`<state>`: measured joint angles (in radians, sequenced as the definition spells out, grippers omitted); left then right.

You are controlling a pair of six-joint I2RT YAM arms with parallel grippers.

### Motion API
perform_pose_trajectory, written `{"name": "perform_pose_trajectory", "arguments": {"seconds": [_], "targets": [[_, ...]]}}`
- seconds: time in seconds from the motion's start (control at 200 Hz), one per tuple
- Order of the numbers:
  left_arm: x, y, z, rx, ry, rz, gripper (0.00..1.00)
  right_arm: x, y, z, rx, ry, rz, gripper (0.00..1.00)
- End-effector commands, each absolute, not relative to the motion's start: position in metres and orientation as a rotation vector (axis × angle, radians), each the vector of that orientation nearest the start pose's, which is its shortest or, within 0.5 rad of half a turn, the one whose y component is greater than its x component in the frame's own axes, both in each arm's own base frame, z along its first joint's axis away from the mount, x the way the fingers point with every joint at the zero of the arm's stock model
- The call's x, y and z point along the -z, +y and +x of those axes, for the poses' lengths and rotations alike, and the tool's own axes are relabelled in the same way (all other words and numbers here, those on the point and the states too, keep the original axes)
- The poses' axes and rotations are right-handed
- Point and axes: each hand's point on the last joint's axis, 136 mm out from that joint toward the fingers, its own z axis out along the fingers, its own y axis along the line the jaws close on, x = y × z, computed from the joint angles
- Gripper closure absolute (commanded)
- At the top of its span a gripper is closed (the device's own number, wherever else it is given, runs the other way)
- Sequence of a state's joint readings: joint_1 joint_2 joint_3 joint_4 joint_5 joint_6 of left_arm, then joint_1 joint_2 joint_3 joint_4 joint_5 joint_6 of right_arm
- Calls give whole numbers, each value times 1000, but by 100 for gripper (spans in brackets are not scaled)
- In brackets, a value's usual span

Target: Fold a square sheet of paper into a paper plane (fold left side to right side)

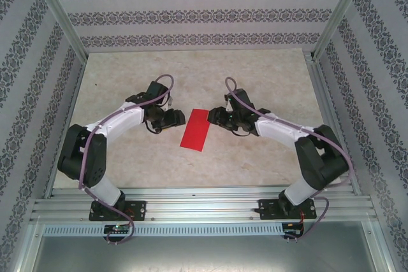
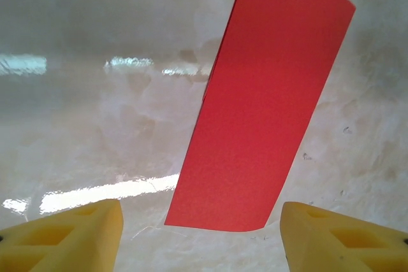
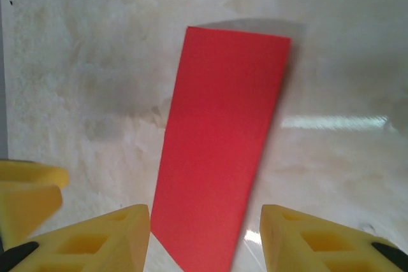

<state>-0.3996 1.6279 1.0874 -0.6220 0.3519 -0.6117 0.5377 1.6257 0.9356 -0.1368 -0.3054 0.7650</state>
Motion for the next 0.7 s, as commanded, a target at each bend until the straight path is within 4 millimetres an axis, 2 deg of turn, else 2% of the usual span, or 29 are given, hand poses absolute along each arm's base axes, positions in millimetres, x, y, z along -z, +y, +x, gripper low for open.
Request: {"name": "perform_pose_trajectory", "arguments": {"seconds": [0.0, 0.13, 0.245, 0.465, 0.699], "targets": [[-98, -212, 334, 926, 2747, -214, 32, -98, 287, 370, -975, 2500, 116, 51], [-87, -211, 336, 923, 2767, -219, 31, -78, 302, 388, -965, 2542, 96, 51], [-80, -214, 337, 937, 2781, -219, 30, -59, 300, 398, -906, 2588, 101, 51], [-67, -219, 340, 963, 2807, -232, 29, -34, 290, 396, -864, 2648, 118, 52], [-54, -227, 343, 1008, 2833, -244, 28, -28, 280, 393, -855, 2663, 116, 51]]}}
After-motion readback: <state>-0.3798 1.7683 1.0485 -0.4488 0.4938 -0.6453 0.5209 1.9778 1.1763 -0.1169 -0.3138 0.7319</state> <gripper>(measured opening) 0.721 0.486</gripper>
